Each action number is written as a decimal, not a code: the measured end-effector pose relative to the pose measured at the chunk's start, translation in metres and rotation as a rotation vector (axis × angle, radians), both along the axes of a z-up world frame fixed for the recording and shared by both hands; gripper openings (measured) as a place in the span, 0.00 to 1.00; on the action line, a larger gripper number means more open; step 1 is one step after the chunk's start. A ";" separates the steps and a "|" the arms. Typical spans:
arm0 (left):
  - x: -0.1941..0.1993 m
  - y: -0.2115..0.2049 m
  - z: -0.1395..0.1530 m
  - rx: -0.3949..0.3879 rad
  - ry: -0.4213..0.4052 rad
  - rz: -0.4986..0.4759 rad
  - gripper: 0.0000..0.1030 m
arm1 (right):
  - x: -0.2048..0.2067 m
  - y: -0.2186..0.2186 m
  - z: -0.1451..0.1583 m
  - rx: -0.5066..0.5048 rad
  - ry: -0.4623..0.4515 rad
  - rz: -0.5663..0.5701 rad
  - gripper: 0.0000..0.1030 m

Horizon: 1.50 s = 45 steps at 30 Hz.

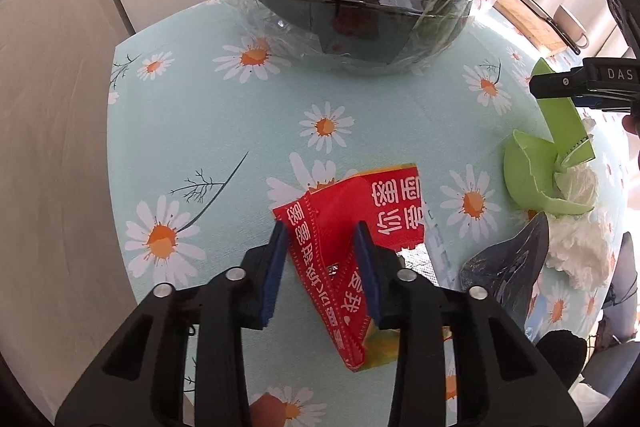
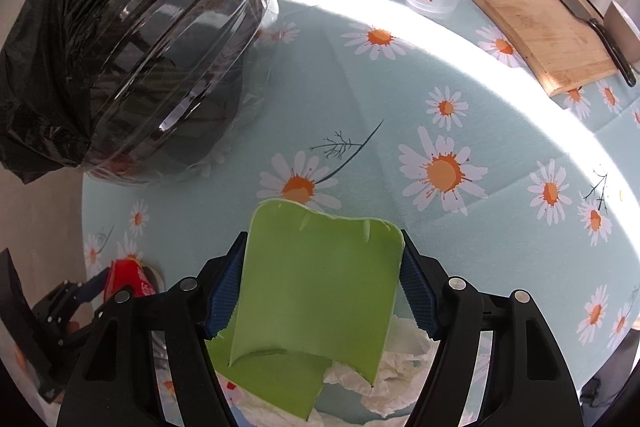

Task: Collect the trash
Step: 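Carry the red bag over the bin while the right tool drops the green lid inside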

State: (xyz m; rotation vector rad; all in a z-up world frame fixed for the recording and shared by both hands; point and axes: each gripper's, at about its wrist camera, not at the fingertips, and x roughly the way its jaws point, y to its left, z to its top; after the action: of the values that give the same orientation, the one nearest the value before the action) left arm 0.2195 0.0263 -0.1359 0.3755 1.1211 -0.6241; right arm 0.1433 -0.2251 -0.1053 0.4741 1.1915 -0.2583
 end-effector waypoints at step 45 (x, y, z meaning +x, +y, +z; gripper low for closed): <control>-0.128 -0.038 0.204 0.128 -0.404 0.236 0.05 | -0.047 -0.046 0.150 0.011 -0.392 0.430 0.65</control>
State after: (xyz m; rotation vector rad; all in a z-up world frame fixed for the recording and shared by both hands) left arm 0.0912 -0.0114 0.0677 0.4484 0.8021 -0.2520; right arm 0.0961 -0.2714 0.0447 0.2514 0.8822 0.2049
